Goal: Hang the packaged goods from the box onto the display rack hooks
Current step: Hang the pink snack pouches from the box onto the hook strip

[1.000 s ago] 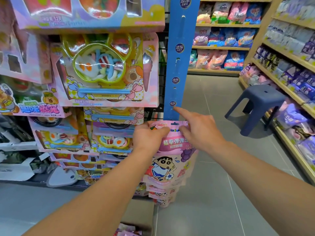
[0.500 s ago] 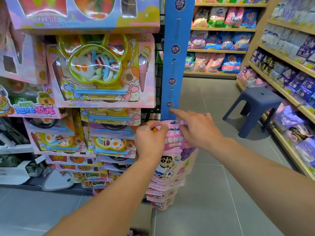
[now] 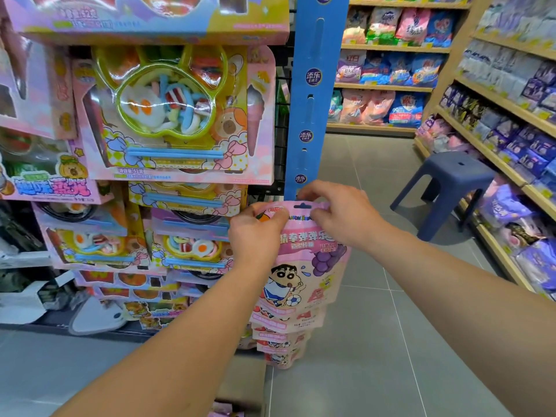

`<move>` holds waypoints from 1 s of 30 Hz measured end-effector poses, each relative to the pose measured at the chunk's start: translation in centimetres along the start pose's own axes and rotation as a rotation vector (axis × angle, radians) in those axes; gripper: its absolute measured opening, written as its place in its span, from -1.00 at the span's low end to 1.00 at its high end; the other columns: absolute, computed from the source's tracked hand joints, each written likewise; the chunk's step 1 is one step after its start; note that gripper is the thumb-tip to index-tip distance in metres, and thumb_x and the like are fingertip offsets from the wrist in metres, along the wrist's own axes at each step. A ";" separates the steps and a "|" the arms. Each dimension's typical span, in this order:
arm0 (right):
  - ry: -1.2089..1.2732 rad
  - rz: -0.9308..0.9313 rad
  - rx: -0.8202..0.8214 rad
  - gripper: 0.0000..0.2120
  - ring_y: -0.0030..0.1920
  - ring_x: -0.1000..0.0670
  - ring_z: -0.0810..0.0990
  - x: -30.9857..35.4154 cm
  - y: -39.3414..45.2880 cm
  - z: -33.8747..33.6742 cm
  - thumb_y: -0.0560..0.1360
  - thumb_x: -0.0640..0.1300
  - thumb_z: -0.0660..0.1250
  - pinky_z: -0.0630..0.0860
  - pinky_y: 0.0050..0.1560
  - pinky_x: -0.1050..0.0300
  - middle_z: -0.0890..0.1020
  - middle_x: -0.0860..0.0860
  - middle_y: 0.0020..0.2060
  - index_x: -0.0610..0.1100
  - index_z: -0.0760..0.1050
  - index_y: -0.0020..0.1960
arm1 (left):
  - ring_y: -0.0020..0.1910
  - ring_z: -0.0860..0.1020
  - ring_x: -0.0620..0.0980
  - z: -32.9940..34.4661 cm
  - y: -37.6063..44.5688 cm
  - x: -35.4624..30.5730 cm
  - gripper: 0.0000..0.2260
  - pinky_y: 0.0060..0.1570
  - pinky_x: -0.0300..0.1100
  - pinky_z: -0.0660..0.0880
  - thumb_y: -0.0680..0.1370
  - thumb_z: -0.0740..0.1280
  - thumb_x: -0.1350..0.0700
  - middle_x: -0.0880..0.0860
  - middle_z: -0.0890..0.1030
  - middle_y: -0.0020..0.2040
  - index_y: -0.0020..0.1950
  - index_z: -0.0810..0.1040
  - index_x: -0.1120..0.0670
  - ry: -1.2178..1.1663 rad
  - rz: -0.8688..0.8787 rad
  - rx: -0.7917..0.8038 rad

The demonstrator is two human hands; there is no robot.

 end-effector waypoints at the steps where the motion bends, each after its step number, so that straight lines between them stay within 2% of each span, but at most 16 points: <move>1: 0.033 0.030 -0.017 -0.65 0.20 0.01 0.54 -0.2 0.2 -0.2 0.49 -0.20 0.29 0.36 0.28 -0.12 0.61 0.16 0.10 0.12 0.51 0.21 | -0.13 0.66 0.10 0.2 0.1 0.1 -0.83 -0.07 0.10 0.63 0.42 0.49 0.07 0.02 0.66 -0.14 -0.03 0.59 -0.02 -0.024 -0.031 -0.014; 5: 0.054 0.124 -0.036 -0.70 0.14 0.03 0.53 -0.4 0.7 -0.7 0.51 -0.15 0.28 0.28 0.20 -0.01 0.56 0.23 -0.02 0.19 0.53 0.13 | -0.11 0.67 0.14 1.2 0.3 0.3 -0.82 -0.04 0.11 0.63 0.39 0.50 0.05 0.08 0.66 -0.08 -0.16 0.51 -0.06 -0.140 -0.142 -0.076; 9: 0.035 0.160 -0.090 -0.66 0.22 0.03 0.50 0.0 0.8 -1.4 0.52 -0.19 0.23 0.15 0.08 0.07 0.60 0.24 0.01 0.19 0.58 0.11 | -0.06 0.65 0.15 1.8 1.1 -1.1 -0.72 0.00 0.06 0.61 0.42 0.46 -0.06 0.08 0.65 -0.03 0.06 0.56 0.01 -0.057 -0.098 -0.121; 12: 0.031 0.146 -0.149 -0.67 0.21 0.03 0.51 0.3 0.7 -1.7 0.51 -0.20 0.23 0.14 0.05 0.08 0.64 0.20 0.04 0.16 0.60 0.10 | -0.06 0.64 0.13 1.7 1.5 -1.4 -0.65 0.01 0.03 0.61 0.43 0.44 -0.08 0.07 0.66 -0.05 0.11 0.59 0.09 -0.006 -0.067 -0.145; 17: 0.034 0.169 -0.338 -0.92 0.04 -0.03 0.53 -0.8 0.3 -2.2 0.50 -0.06 0.34 0.13 -0.02 0.09 0.56 0.18 -0.19 0.08 0.56 -0.03 | -0.09 0.65 0.11 1.5 2.0 -1.5 -0.67 0.00 0.00 0.61 0.43 0.43 -0.12 0.06 0.68 -0.07 0.10 0.62 0.03 0.044 -0.068 -0.161; 19: 0.096 0.213 -0.410 -0.95 0.01 -0.04 0.51 -1.5 0.1 -2.5 0.49 -0.03 0.36 0.20 0.01 0.08 0.55 0.18 -0.20 0.08 0.50 -0.08 | -0.11 0.66 0.13 1.7 2.3 -1.6 -0.68 -0.02 0.01 0.62 0.43 0.43 -0.12 0.07 0.68 -0.08 0.09 0.62 0.02 0.057 -0.074 -0.145; 22: 0.245 0.238 -0.472 -0.89 -0.04 -0.05 0.57 -2.2 -0.2 -2.7 0.48 -0.09 0.39 0.47 0.04 -0.01 0.54 0.16 -0.22 0.04 0.46 -0.13 | -0.11 0.65 0.12 2.1 2.5 -1.9 -0.72 -0.03 0.01 0.62 0.45 0.42 -0.10 0.04 0.65 -0.10 0.06 0.61 0.03 0.101 -0.051 -0.126; 25: 0.285 0.279 -0.457 -0.89 -0.09 -0.01 0.56 -3.0 -0.1 -2.2 0.47 -0.14 0.41 0.44 -0.12 0.11 0.56 0.11 -0.20 -0.03 0.48 -0.11 | -0.12 0.65 0.11 2.2 2.7 -1.9 -0.73 -0.03 0.01 0.63 0.44 0.41 -0.09 0.05 0.67 -0.08 0.04 0.62 0.03 0.148 -0.030 -0.124; 30: 0.279 0.348 -0.372 -0.90 -0.13 -0.03 0.51 -4.1 0.0 -0.5 0.46 -0.14 0.42 0.35 -0.19 0.16 0.54 0.06 -0.21 -0.06 0.50 -0.08 | -0.18 0.64 0.09 2.2 2.9 -1.1 -0.84 -0.10 -0.06 0.63 0.48 0.40 -0.06 0.05 0.65 -0.14 -0.14 0.56 0.02 0.264 -0.018 -0.118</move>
Point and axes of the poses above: each hand's wrist, its own y-axis towards the middle knuckle, its own z-axis out of the palm, x = y × z, the point moved 8 cm from there along y, towards the middle knuckle
